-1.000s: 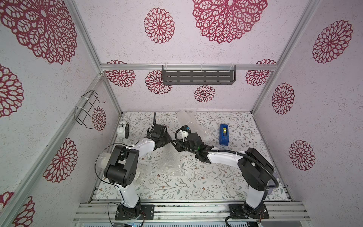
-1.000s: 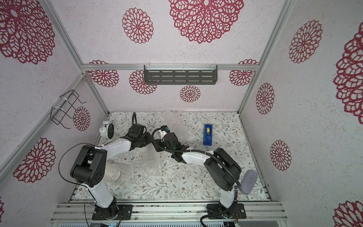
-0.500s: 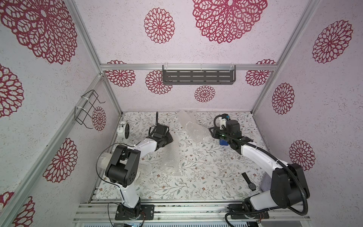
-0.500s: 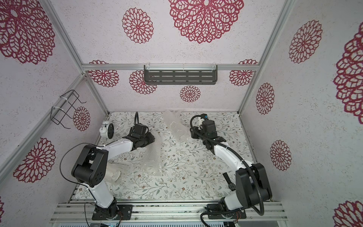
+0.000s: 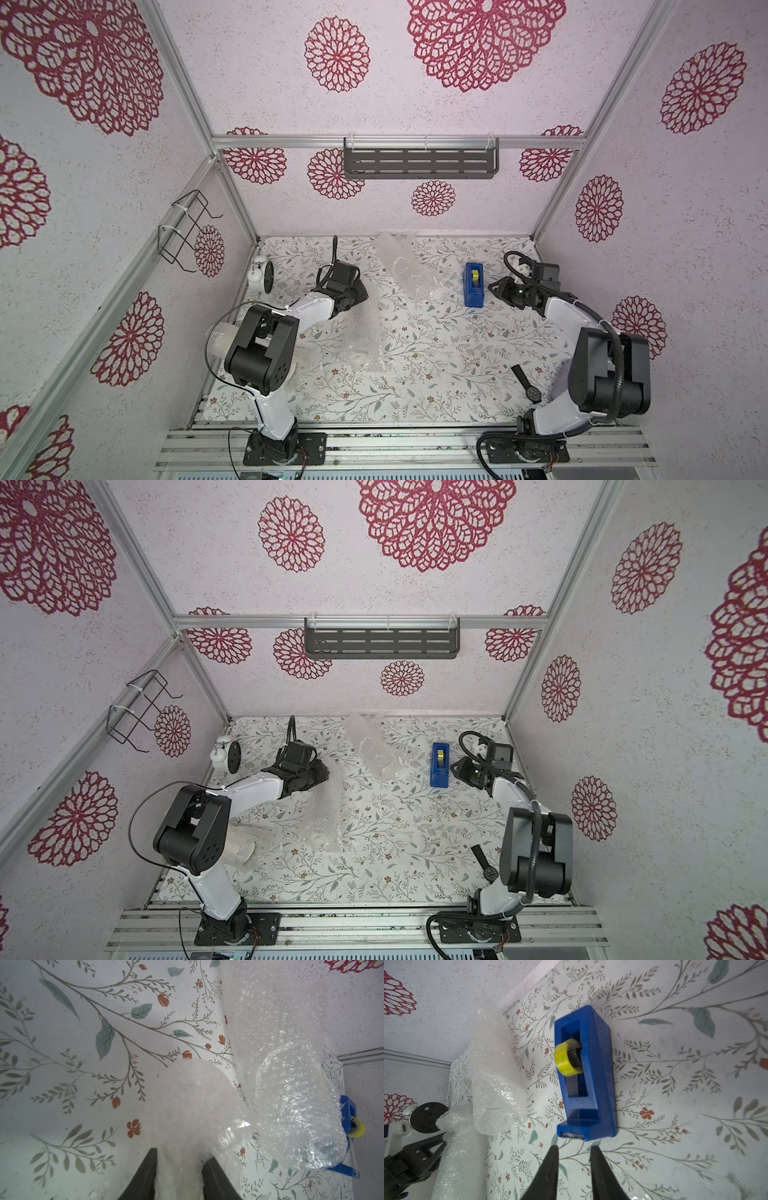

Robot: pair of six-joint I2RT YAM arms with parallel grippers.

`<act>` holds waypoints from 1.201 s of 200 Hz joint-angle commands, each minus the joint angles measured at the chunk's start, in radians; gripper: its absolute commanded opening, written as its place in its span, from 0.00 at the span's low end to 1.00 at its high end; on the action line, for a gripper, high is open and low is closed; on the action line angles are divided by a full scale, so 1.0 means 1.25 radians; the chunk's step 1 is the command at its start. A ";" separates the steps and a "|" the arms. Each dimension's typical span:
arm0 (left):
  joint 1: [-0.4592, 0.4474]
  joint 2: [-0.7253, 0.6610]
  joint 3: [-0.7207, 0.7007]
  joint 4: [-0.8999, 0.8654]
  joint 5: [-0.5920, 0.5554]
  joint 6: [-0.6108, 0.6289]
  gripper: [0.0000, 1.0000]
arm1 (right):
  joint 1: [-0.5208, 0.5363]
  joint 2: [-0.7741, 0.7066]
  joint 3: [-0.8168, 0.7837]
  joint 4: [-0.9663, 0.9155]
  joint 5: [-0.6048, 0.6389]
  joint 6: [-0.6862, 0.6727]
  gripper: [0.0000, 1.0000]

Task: Wrap vases in bubble wrap
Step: Tear off the tape using the Tape Cutter.

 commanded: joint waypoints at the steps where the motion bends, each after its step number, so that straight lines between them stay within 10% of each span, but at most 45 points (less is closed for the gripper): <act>1: -0.018 0.054 -0.027 -0.123 0.011 0.014 0.36 | -0.012 0.047 0.058 -0.017 -0.106 -0.045 0.28; 240: -0.023 0.064 -0.031 -0.141 -0.007 0.005 0.35 | 0.004 0.282 0.178 0.017 -0.285 -0.062 0.18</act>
